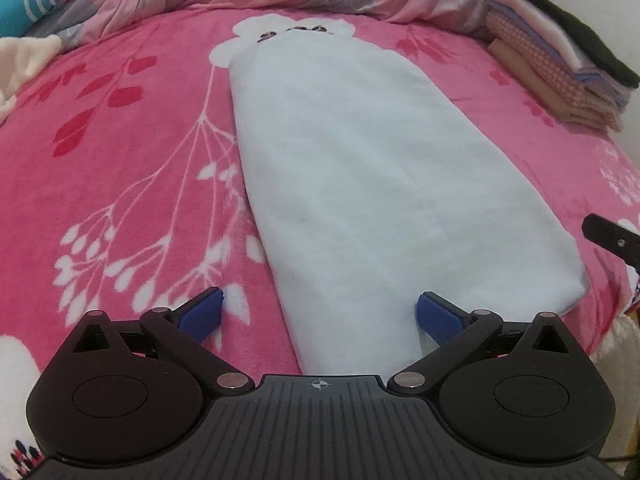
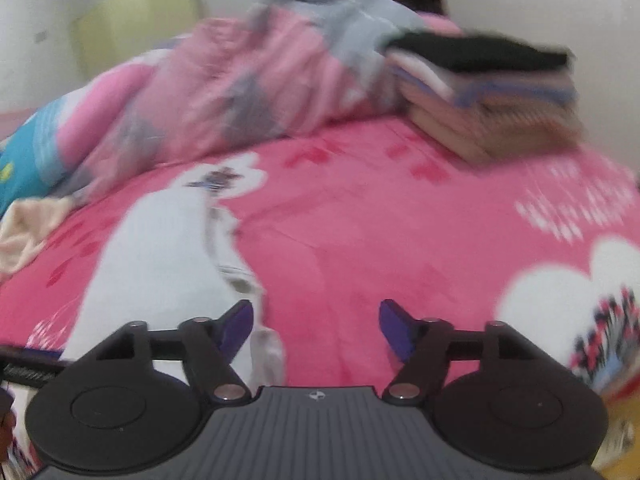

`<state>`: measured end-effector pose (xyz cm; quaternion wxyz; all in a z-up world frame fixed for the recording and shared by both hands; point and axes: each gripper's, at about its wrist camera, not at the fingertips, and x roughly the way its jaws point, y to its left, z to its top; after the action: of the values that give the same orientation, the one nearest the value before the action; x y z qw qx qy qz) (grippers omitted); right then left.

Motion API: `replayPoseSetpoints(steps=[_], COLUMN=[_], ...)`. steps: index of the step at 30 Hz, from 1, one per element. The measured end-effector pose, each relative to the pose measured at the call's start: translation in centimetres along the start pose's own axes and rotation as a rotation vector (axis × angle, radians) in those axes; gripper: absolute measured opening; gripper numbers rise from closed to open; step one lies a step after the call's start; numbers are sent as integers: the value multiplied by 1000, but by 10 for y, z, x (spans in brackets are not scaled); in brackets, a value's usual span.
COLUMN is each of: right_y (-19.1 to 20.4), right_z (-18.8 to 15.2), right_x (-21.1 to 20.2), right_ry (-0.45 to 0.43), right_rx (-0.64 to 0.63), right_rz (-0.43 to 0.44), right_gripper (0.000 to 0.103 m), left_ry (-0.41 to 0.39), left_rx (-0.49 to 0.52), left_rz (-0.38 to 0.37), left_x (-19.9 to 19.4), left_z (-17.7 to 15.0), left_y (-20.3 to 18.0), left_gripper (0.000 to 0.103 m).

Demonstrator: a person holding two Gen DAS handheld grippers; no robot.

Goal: Fold clothes

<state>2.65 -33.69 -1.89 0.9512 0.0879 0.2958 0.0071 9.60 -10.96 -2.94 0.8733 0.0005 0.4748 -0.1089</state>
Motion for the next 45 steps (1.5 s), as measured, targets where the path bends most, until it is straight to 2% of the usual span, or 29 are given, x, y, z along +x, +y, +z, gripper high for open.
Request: replayPoseSetpoints(steps=[3,7,14,17,25,30,35,39,43,45], right_y=[19,30,31,30,27,19,9,5,-4,-14], right_z=[-6,-19,-8,-2,-10,2,10,8,3,1], right_x=[3,22,14,19,45,37,42,42,49,55], right_ry=[-5,59,14,-2,58,11,-6,-16,23,67], right_rx=[-100,-194,-173,-181,-190,-158,-133,-109,-56,22], right_rz=[29,16,34,12,-28,-40,-96,-106,-128,-115], right_gripper=[77,79,82,82,86,86,90,101,103,103], left_ry=[10,21,36,39,36,35,23,0,-16,-23], left_rx=[-6,-11,-18,-17,-9,-8,-2,-2,-4,-2], left_rz=[12,25,41,47,61,61,58,38,10,-6], left_x=[1,2,3,4,4,4,4,4,2,2], left_z=[1,3,6,6,5,5,3,-1,-4,-5], left_y=[-2,-5,-7,-8,-11,-11,-11,-8,-3,0], left_gripper=[103,103,103,103,103,103,103,103,103,103])
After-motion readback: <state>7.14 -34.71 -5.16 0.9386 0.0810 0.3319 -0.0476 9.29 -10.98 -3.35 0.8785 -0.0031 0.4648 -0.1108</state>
